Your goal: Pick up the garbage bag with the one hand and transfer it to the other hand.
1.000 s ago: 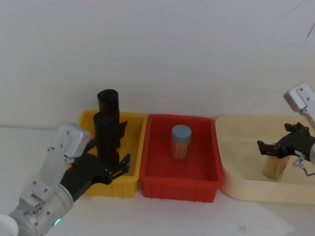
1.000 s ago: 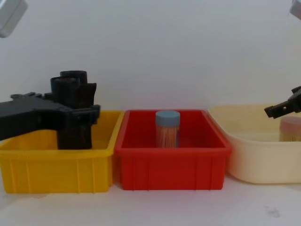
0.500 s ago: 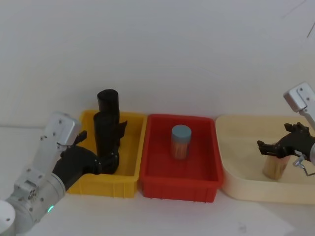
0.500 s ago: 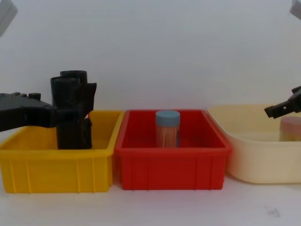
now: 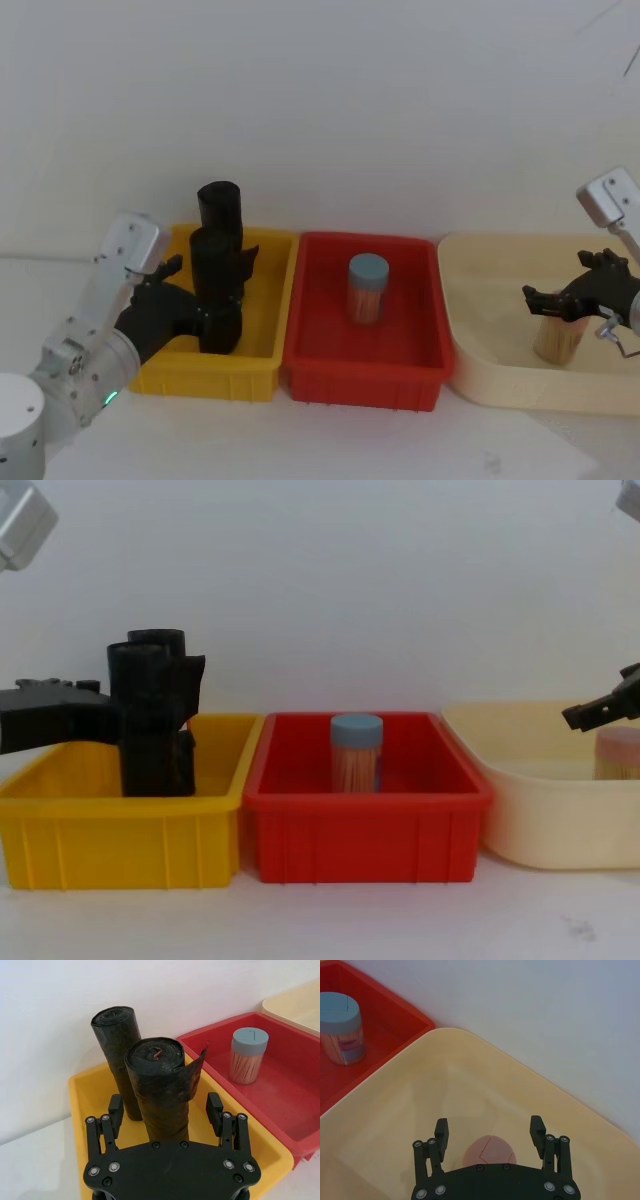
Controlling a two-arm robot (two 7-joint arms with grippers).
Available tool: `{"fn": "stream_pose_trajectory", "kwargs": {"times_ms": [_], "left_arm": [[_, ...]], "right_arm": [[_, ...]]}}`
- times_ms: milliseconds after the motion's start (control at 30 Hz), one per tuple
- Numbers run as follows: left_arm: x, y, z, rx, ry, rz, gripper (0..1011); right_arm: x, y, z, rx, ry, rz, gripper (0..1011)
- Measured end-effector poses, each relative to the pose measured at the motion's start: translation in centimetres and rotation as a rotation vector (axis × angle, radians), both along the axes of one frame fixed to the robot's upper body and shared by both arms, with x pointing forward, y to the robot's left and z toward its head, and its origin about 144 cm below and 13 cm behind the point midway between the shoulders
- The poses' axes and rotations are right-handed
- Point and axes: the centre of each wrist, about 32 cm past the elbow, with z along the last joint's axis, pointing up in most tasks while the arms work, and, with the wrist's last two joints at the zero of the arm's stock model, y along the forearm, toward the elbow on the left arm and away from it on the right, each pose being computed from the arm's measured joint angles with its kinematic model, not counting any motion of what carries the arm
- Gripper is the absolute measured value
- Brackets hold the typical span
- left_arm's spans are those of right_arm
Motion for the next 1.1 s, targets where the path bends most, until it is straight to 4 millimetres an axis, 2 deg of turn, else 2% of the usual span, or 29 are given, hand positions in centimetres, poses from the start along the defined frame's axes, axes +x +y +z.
{"fn": "stream_pose_trajectory", "kwargs": {"times_ms": [533,767,867,900,1000,1100], "left_arm": [[4.0,-0.4,-0.5,-0.016,0.031,-0.058,1000],[4.9,-0.6,-0.6,-0.016,0.040,-0.070,864],[5.2,-0.7,-0.6,-0.016,0.042,-0.075,765],[5.2,-0.7,-0.6,-0.016,0.043,-0.076,765],[5.4,-0.7,-0.6,-0.015,0.044,-0.079,629],[5.5,-0.8,-0.6,-0.015,0.045,-0.080,569]], "right_arm": [[0.0,0.0,0.0,0.000,0.000,0.000,999],[0.0,0.0,0.0,0.000,0.000,0.000,999],[0.0,0.0,0.0,0.000,0.000,0.000,999],[0.0,0.0,0.0,0.000,0.000,0.000,999],[0.0,0.0,0.0,0.000,0.000,0.000,999],[0.0,0.0,0.0,0.000,0.000,0.000,999]]}}
